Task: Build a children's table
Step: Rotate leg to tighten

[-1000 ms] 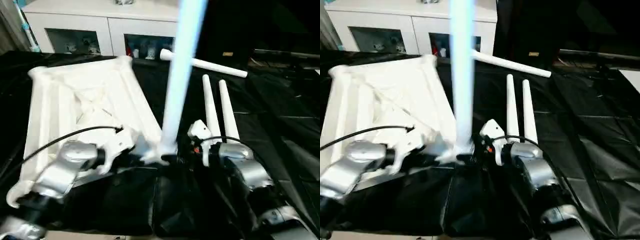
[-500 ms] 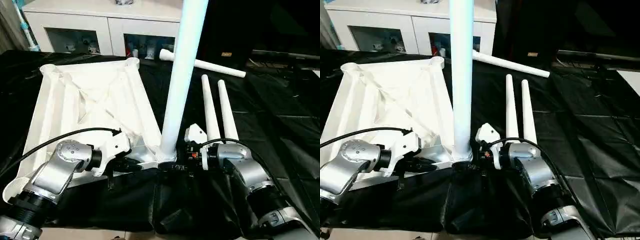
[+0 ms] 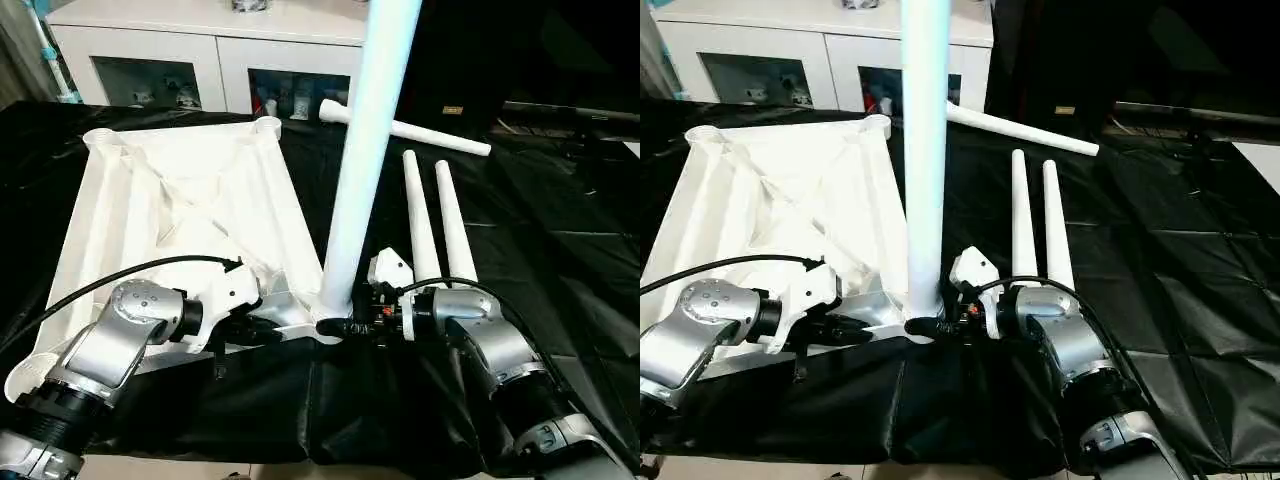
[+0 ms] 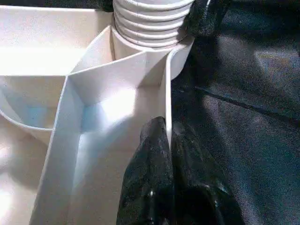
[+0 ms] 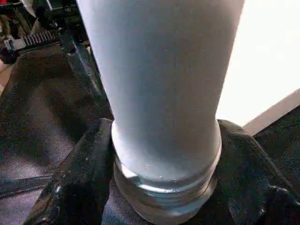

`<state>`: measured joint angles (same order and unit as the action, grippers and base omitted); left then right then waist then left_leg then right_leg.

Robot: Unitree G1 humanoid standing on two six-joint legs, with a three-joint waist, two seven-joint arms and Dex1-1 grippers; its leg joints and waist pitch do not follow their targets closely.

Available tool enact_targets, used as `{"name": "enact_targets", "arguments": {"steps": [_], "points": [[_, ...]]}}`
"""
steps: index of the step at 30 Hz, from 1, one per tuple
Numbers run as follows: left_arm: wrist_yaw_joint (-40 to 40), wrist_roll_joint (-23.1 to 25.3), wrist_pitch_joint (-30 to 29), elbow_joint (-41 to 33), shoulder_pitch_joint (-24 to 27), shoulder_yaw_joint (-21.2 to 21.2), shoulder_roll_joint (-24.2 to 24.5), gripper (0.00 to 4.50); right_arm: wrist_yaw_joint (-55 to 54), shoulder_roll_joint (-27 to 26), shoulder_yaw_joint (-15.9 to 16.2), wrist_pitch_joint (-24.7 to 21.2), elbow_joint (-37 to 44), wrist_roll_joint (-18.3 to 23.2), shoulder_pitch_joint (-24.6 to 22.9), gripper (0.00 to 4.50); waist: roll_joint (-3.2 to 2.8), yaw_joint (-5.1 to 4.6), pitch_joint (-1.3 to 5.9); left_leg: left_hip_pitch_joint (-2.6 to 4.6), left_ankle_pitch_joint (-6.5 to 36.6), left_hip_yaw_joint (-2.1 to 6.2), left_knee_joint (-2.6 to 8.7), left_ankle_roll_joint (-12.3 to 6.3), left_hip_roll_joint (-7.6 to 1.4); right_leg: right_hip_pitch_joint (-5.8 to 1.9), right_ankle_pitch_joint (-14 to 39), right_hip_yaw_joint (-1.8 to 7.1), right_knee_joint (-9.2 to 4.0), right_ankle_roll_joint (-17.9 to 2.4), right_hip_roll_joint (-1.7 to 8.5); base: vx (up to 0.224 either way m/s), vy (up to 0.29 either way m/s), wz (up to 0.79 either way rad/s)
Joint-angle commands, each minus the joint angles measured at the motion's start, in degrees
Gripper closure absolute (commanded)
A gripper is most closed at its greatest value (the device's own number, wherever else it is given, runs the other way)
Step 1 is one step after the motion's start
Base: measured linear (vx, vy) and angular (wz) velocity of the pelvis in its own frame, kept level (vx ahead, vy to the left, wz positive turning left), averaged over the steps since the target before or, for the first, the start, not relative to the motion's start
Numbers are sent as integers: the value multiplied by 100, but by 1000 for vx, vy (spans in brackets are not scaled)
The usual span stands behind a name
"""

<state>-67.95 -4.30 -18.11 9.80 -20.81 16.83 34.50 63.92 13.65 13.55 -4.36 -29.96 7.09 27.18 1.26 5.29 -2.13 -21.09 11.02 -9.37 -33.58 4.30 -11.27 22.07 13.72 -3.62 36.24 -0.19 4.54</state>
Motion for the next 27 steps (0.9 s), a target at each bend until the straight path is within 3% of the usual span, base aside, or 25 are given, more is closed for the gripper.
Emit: {"name": "enact_targets", "arguments": {"steps": [1, 7, 11, 12, 14, 17, 19, 20, 23, 27], "points": [[-178, 14, 22, 25, -41, 179, 19, 450, -4, -2, -6, 52, -55, -2, 62, 176, -58, 9, 333, 69, 180, 7, 337, -390, -171, -307, -1149, 250, -265, -1642, 324, 0, 0, 0], [-70, 3, -8, 13, -18, 138, -52, 450, -211, -91, -45, 44, -119, -17, 34, 178, -70, 10, 336, 68, 173, 11, 332, -386, -170, -308, -1138, 248, -259, -1650, 324, 0, 0, 0], [569, -33, -271, 179, -65, -52, -494, 450, -1187, -463, -280, 45, -453, -110, 77, 178, -83, -16, 308, 74, 437, 5, 360, -250, -181, -289, -801, 261, -295, -1647, 343, 0, 0, 0], [1161, -35, -438, 362, -130, -222, -893, 450, -1825, -722, -422, -3, -642, -147, 95, 178, -87, -32, 292, 67, 562, 11, 378, -123, -183, -285, -585, 263, -305, -1624, 348, 0, 0, 0], [1499, -19, -506, 475, -169, -308, -1114, 450, -2197, -879, -516, -56, -734, -148, 106, 179, -62, -49, 248, 71, 1026, 13, 426, 91, -165, -295, 397, 286, -396, -1415, 357, -28, -5, -3], [2435, 70, -771, 740, -268, -513, -1688, 450, -3349, -1324, -822, -261, -1036, -118, 169, 180, -56, -46, 214, 108, 1379, 21, 466, 220, -163, -254, 1389, 330, -488, -1107, 376, -18, -3, -2], [2648, 79, -874, 795, -294, -567, -1828, 450, -3609, -1411, -871, -281, -1140, -135, 196, 180, -68, -28, 229, 118, 1335, 18, 466, 206, -167, -229, 1395, 346, -506, -1012, 368, 0, 0, 0], [3323, 213, -1046, 989, -388, -674, -2219, 450, -4376, -1664, -1048, -293, -1505, -158, 310, 180, -54, -33, 244, 106, 1185, 10, 457, 206, -169, -224, 1108, 355, -479, -1023, 349, 0, 0, 0], [3992, 296, -1120, 1195, -493, -868, -2651, 450, -5021, -1926, -1302, -197, -1870, -118, 467, 180, -52, -35, 251, 88, 1052, 2, 444, 154, -143, -226, 822, 346, -468, -1003, 331, 0, 0, 0], [4061, 444, -1245, 1270, -509, -690, -2752, 450, -5126, -2083, -1249, -30, -2069, -224, 634, 180, -24, -5, 270, 81, 995, 2, 443, 1, -132, -230, 699, 342, -475, -905, 325, 0, 0, 0]]}}
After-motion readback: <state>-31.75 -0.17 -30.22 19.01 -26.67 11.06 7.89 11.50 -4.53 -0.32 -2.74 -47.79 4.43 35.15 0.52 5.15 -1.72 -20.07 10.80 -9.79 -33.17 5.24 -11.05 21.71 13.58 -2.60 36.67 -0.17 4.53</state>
